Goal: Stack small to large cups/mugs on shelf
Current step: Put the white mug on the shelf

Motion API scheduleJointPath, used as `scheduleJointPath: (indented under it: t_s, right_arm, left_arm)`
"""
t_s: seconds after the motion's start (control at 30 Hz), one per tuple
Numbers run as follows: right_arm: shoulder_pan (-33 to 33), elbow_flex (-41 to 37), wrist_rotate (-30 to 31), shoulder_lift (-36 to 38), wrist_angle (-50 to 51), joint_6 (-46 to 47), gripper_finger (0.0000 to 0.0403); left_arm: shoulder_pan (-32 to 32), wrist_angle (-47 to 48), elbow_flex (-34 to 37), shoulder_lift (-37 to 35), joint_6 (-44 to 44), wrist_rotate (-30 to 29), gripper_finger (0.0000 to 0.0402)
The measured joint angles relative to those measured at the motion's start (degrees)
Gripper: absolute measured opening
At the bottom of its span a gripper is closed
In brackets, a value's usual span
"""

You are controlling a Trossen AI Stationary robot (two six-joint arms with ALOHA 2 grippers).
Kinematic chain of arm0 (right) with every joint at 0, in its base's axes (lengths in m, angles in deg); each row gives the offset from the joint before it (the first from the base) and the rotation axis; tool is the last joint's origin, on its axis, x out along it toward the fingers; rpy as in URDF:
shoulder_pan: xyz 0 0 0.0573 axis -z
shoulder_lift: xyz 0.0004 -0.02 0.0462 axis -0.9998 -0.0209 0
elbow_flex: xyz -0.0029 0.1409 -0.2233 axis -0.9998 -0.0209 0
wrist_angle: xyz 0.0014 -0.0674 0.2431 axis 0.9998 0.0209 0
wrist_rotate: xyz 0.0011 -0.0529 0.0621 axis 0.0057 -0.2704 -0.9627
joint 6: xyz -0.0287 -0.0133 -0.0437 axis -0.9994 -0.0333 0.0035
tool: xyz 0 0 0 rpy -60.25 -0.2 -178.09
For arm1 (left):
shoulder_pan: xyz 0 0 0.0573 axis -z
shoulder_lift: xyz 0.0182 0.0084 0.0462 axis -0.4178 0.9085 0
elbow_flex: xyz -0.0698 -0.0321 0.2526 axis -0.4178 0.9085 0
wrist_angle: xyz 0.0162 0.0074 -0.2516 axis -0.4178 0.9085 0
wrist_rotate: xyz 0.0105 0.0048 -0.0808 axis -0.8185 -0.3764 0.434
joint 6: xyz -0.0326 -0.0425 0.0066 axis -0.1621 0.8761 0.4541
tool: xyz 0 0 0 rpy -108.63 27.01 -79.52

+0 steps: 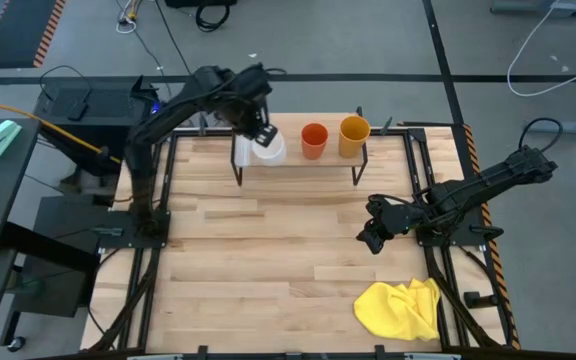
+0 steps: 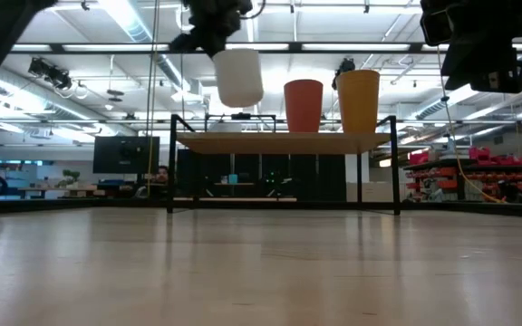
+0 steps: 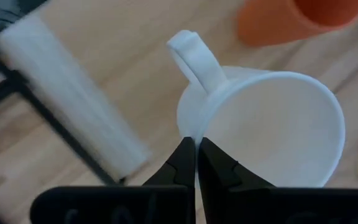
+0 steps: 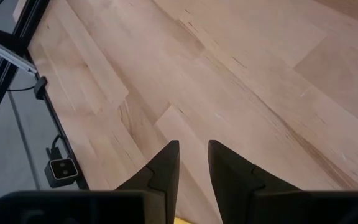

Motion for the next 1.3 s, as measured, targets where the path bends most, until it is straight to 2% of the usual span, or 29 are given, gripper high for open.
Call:
scheduleJointPath:
  t_s: [0.07,0.13,0.3,0.83,1.3]
  right_arm:
    - [0.0,0.0,-0.1,0.0,0.0,0.0,0.0093]
    - [0.0,0.0,-0.1,0.0,0.0,0.0,0.0093]
    - [0.0,0.0,-0.1,0.0,0.0,0.0,0.0093]
    - [0.0,0.0,-0.1,0.0,0.0,-0.4,0.0093]
    - [0.0,0.0,-0.1,0.0,0.0,-0.4,0.0093]
  left_arm:
    - [-1.4,-0.4,-2.0,1.9,-1.2,2.1,0.0010]
    - [-3.6,0.0,-0.6,1.8,-1.3,3.3,0.0010]
    - [-7.3,0.3,0.3,2.6,-0.8,2.9,0.0010]
    - [-7.3,0.1,0.4,5.0,0.4,4.0,0.0010]
    - [-6.7,0.1,0.5,6.2,1.4,1.4,0.0010]
